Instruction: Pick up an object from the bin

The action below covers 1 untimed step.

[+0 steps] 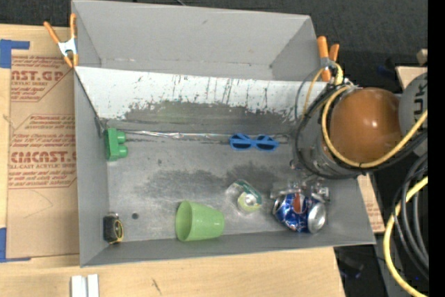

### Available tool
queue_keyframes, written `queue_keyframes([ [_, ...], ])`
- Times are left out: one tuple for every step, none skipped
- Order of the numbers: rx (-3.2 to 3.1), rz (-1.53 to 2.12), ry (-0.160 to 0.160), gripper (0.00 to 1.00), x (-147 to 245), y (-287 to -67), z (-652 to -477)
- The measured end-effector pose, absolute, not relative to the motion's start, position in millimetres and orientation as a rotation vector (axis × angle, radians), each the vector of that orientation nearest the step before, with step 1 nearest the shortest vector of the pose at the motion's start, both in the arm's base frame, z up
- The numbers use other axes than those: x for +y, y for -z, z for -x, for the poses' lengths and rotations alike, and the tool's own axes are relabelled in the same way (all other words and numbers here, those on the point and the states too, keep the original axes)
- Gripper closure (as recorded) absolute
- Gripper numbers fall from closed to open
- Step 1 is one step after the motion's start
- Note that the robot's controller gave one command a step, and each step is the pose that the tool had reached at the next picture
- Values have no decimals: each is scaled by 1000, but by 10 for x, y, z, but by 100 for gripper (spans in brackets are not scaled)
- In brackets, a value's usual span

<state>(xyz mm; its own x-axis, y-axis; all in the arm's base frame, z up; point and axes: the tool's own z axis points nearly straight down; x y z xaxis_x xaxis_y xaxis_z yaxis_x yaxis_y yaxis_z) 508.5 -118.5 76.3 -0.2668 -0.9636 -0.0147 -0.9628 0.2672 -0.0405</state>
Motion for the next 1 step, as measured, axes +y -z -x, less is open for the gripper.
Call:
queue_keyframes([
  [2497,1897,6,100,-1070,-1734,-4952],
])
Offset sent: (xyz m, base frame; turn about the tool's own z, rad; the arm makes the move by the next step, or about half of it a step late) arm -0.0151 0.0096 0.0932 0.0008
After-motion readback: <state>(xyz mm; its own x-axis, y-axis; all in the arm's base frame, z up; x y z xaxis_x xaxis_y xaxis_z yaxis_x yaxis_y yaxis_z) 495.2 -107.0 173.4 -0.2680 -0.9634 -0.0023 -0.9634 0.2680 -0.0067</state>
